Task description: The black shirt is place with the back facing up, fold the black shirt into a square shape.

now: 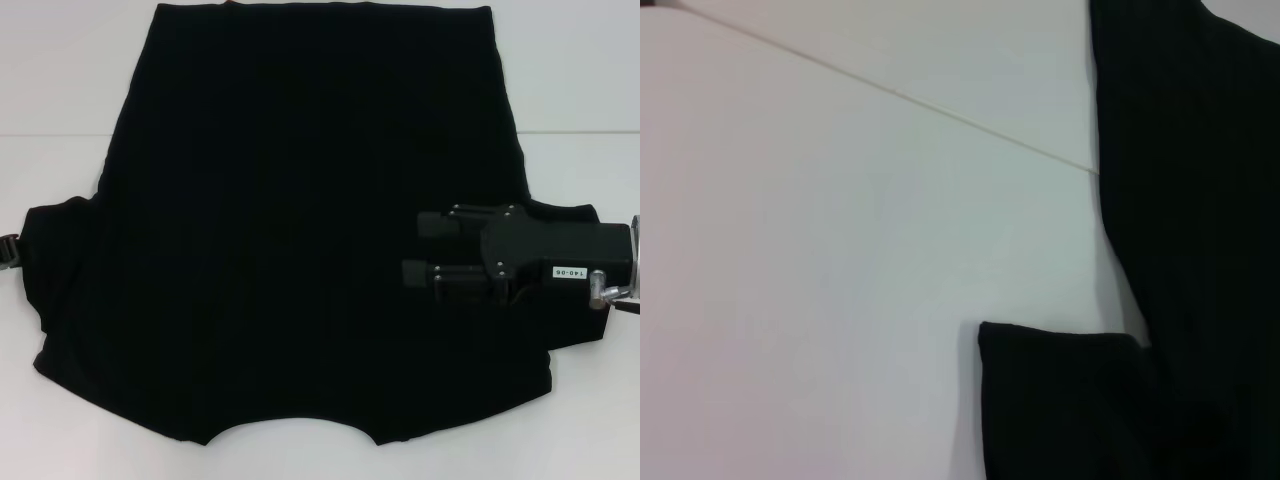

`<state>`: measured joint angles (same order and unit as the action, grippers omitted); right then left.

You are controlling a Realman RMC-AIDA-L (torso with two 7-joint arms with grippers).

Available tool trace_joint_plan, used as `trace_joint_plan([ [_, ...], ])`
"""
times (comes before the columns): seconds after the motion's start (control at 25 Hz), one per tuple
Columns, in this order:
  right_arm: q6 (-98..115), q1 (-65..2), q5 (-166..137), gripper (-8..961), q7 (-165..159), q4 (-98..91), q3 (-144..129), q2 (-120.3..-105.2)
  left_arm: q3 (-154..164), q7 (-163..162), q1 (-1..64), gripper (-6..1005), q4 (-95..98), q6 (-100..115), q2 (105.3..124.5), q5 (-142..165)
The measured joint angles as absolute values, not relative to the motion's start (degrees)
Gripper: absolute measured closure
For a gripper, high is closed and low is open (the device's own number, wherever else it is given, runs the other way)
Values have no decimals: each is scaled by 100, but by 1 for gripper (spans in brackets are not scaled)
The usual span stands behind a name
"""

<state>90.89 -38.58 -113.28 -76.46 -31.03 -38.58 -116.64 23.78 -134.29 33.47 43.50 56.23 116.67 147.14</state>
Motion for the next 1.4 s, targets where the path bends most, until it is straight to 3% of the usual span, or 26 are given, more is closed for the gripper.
trace_joint_plan([
  [0.32, 9081, -3867, -11319, 163, -7646, -3103, -3858, -11664, 2547, -13420, 3345, 993, 4299, 5342, 11672, 14717],
  [1.4, 9050, -3840, -11090, 162, -7648, -3040, -3858, -11717, 2555, -12921, 3492, 993, 4244, 4272, 11630, 14537],
])
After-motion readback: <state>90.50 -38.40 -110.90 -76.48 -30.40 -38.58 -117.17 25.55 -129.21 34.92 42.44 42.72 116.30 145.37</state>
